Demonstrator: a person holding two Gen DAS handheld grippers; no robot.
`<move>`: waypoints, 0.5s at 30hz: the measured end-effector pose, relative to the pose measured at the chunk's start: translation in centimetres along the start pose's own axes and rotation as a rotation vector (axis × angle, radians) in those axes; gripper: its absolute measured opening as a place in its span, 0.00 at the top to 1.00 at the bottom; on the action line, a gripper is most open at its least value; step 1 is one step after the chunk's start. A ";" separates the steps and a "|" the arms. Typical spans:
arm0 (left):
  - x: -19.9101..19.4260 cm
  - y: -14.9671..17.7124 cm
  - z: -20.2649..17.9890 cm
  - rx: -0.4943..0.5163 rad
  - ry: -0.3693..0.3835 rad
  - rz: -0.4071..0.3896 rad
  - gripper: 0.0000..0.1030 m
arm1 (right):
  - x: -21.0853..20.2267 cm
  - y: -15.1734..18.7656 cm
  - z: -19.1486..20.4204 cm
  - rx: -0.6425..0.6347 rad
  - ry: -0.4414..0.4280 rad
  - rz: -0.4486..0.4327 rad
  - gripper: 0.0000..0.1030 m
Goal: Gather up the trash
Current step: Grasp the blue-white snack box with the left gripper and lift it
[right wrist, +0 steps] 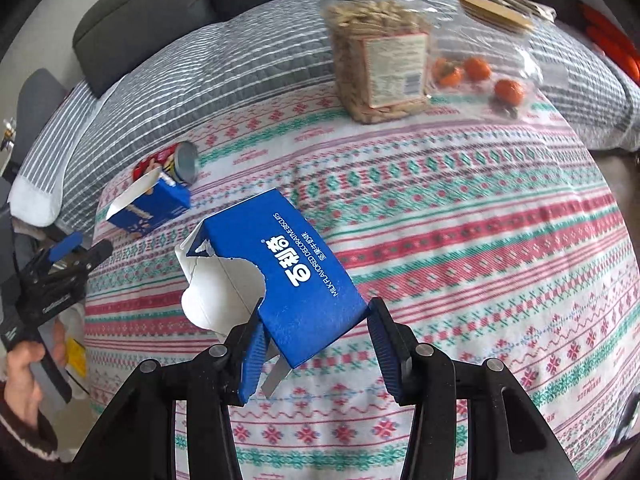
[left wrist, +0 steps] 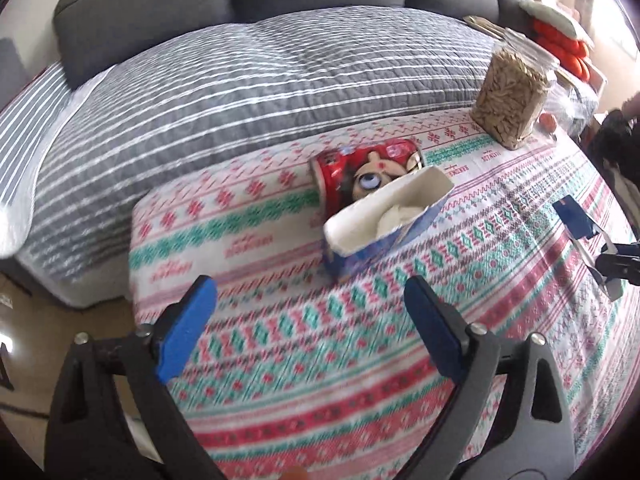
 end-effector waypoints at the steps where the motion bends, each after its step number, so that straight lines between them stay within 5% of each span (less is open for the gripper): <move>1: 0.3 -0.5 -0.5 0.019 0.005 -0.004 0.13 | 0.0 -0.1 -0.4 0.007 0.004 0.000 0.52; 7: 2.0 -1.9 -3.0 0.121 0.018 0.000 0.32 | -0.5 -0.3 -1.9 0.022 -0.006 0.000 0.52; 10: 2.1 -1.8 -3.6 0.137 0.019 0.015 0.50 | -0.3 -0.5 -2.3 0.027 -0.003 0.000 0.52; 15: 1.3 -1.1 -3.8 0.121 0.021 0.018 0.62 | -0.5 -0.2 -2.5 0.038 -0.001 0.005 0.52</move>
Point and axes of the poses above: each gripper's, at about its wrist camera, not at the fingertips, and x roughly the way its jaws point, z to its left, y to its underside, the point moved 4 cm from there along x, roughly the way its jaws point, and after that the axes turned 7 degrees about x, right-handed, at the moved point
